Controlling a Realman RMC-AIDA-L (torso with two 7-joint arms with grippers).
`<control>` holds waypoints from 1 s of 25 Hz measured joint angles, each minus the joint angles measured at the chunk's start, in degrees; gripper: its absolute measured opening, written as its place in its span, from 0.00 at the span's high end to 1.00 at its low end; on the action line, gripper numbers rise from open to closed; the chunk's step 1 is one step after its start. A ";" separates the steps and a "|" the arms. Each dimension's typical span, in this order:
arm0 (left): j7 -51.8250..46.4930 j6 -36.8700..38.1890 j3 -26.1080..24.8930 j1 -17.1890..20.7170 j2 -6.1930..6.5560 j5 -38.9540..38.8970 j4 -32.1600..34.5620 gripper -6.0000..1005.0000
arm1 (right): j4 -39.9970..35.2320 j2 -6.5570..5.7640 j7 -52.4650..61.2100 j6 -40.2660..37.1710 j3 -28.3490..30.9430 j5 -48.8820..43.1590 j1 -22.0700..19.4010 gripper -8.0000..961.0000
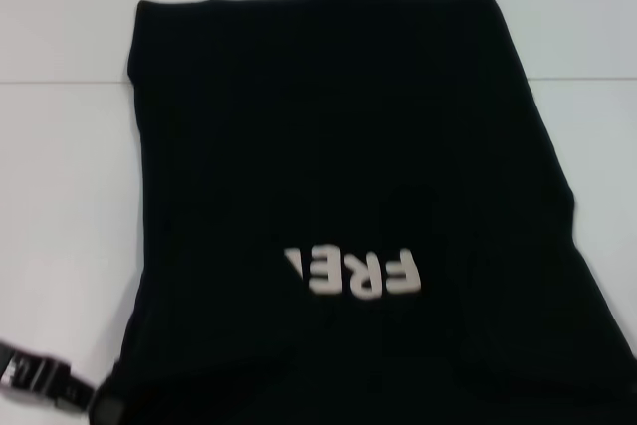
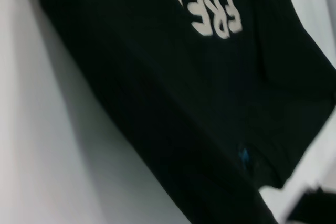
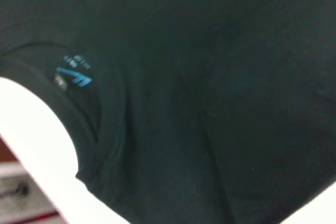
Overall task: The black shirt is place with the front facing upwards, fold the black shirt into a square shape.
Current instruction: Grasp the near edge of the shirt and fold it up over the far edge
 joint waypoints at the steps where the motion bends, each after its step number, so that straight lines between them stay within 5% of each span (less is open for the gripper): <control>1: 0.33 1.11 0.08 0.27 -0.22 0.52 -0.06 0.98 | 0.09 0.07 -1.35 -1.05 -0.22 -0.13 -0.33 0.96; 9: 2.25 2.72 0.68 1.45 -1.04 2.49 -2.72 0.98 | 1.48 2.38 -6.17 -3.33 -1.52 -0.24 -2.88 0.96; 14: 2.30 1.60 -3.28 -0.05 -0.30 1.97 -2.51 0.98 | 2.45 2.30 -6.51 -2.47 2.81 1.69 -3.07 0.96; 25: -2.88 -6.99 -24.57 -4.14 1.70 0.57 -0.26 0.98 | 4.86 -3.48 0.34 3.53 26.36 9.75 -3.73 0.95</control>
